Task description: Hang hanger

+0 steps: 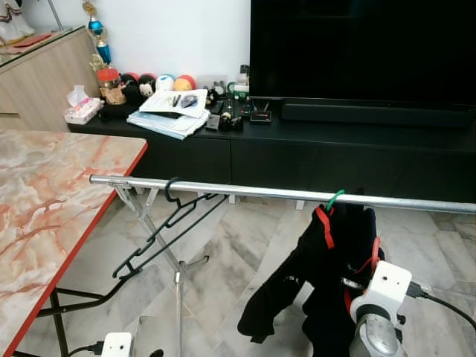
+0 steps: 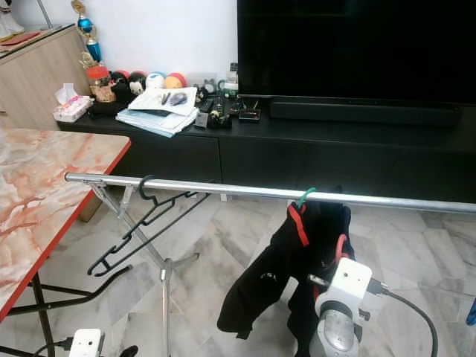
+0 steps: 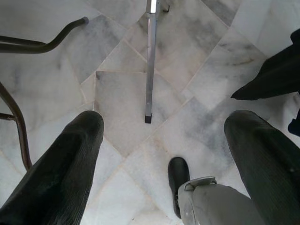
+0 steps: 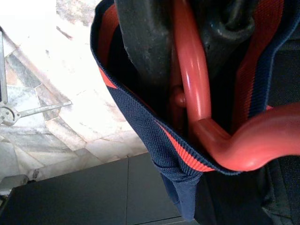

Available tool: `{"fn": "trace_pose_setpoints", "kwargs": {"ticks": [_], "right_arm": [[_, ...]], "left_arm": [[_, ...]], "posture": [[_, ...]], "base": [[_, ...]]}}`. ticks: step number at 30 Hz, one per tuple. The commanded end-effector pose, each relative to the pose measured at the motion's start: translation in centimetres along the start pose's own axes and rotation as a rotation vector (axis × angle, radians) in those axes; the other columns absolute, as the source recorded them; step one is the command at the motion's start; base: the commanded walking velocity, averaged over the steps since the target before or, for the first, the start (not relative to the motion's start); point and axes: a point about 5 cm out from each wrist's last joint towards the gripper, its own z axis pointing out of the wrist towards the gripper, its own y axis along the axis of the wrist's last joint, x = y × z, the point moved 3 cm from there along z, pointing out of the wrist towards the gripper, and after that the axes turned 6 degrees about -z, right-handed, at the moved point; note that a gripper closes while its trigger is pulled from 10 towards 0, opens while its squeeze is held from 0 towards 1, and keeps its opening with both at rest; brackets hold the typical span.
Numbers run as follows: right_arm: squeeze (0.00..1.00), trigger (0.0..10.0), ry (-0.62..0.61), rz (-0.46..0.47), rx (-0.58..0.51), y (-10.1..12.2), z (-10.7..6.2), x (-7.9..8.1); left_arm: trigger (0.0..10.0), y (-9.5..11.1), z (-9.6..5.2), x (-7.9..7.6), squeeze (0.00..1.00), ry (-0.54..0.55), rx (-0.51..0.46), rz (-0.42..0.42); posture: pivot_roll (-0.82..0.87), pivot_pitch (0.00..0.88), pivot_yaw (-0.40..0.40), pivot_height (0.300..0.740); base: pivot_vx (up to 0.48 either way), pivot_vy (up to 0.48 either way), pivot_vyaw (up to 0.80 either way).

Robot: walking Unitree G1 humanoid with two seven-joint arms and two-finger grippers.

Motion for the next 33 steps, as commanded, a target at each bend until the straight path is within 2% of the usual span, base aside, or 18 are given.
{"fn": "trace_pose_setpoints", "kwargs": {"ticks": [1, 7, 33], "right_arm": [[0.00, 10.0, -0.005, 0.015, -0.023, 0.48, -0.13, -0.07], [0.00, 10.0, -0.002, 0.013, -0.020, 0.32, -0.18, 0.05], [0.00, 10.0, -0.004, 0.004, -0.019, 0.57, 0.06, 0.30]], "left_arm": [[10.0, -0.84, -0.39, 0.72, 0.00, 0.012, 0.041, -0.002], [10.0, -1.05, -0.50, 0.85, 0.00, 0.012, 0.049, 0.000], [10.0, -0.98, -0.43, 0.85, 0.00, 0.020, 0.050, 0.001]], "posture": [[0.03, 0.032, 0.067, 0.740], [0.03, 0.025, 0.067, 0.740], [0.04, 0.055, 0.060, 0.740]], "base": [[0.000, 0.000, -0.80], [0.000, 0.000, -0.77], [-0.283, 0.000, 0.00]]}}
